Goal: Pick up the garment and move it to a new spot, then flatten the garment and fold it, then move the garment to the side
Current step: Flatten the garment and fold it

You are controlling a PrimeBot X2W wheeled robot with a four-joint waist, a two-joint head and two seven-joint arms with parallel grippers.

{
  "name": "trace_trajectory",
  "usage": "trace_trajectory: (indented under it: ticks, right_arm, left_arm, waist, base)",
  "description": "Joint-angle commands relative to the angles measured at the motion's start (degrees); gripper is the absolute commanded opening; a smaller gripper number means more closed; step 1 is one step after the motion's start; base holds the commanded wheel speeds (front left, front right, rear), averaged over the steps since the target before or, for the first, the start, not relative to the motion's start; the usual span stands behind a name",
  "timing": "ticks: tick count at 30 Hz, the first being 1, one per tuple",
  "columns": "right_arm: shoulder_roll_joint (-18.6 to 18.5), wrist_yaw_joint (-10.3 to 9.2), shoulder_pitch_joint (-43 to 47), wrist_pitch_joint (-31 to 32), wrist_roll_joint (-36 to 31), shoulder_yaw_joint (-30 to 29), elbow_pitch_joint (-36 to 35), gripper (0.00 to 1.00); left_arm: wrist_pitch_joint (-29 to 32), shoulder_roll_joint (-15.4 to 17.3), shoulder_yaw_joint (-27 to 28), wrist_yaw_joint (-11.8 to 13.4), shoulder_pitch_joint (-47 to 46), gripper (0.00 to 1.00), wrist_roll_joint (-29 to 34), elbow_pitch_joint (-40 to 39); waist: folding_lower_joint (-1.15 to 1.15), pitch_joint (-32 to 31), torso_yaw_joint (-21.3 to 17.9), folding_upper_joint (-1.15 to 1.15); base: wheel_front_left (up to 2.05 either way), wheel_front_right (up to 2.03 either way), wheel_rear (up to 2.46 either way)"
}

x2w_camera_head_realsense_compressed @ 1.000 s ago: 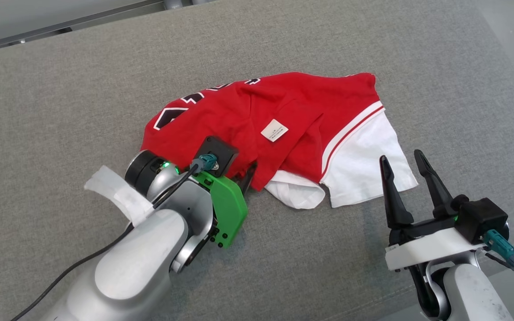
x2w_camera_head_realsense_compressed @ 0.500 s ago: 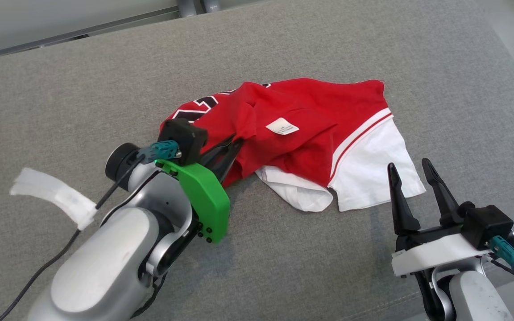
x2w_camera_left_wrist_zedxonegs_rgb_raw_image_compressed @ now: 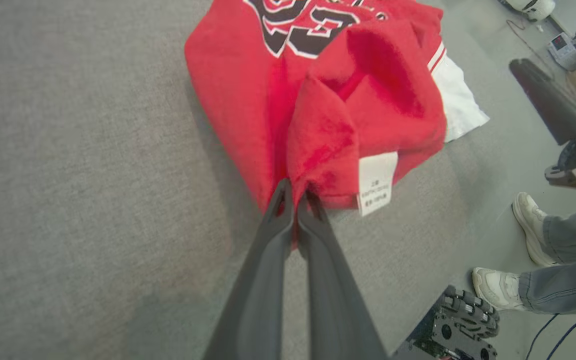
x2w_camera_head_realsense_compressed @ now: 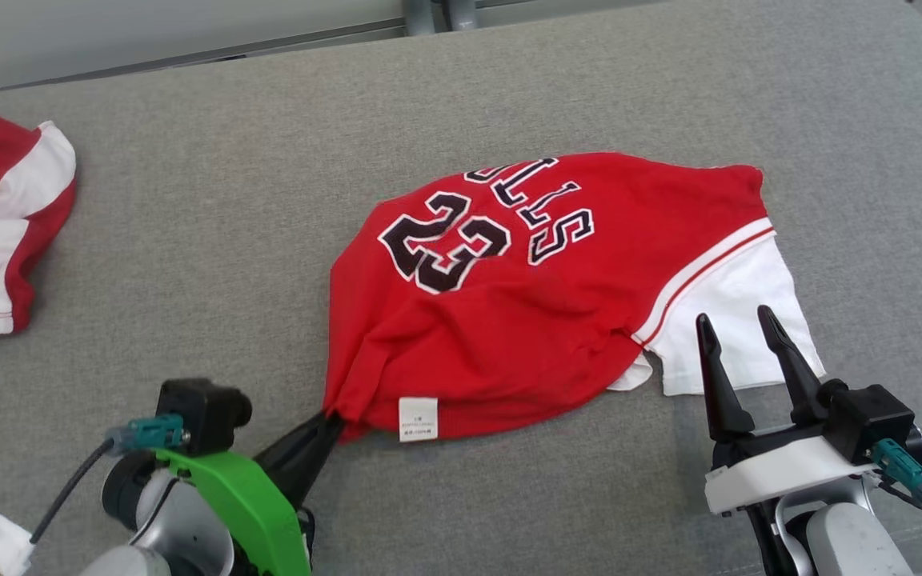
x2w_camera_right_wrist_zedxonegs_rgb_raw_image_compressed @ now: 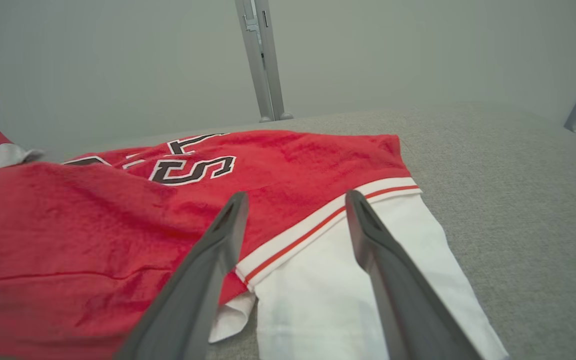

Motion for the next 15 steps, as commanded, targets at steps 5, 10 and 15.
trace_trajectory:
  ticks: [5,10,15]
  right_arm:
    - [-0.2,0.00,0.3,-0.2,-1.6,-0.2,0.4,1.00]
    - [-0.2,0.00,-0.2,-0.2,-2.7,-0.1,0.9,1.00]
    - [-0.2,0.00,0.2,-0.2,-2.9,0.2,1.2,1.00]
  left_arm:
    - [-4.3,-0.9,0.7,-1.6,3.9,0.95,-1.9,6.1]
    - [-6.7,-3.0,1.1,-2.4,2.7,1.00,-2.1,11.2]
    - [-7.6,-4.0,1.9,-2.8,2.4,1.00,-3.6,12.1]
  waist:
    - [0.00,0.1,3.7,0.39]
    - [0.00,-0.4,5.0,0.39]
    - [0.00,-1.2,5.1,0.39]
  base:
    - [0.00,0.00,0.00]
    - [0.00,0.00,0.00]
    - [0.00,0.00,0.00]
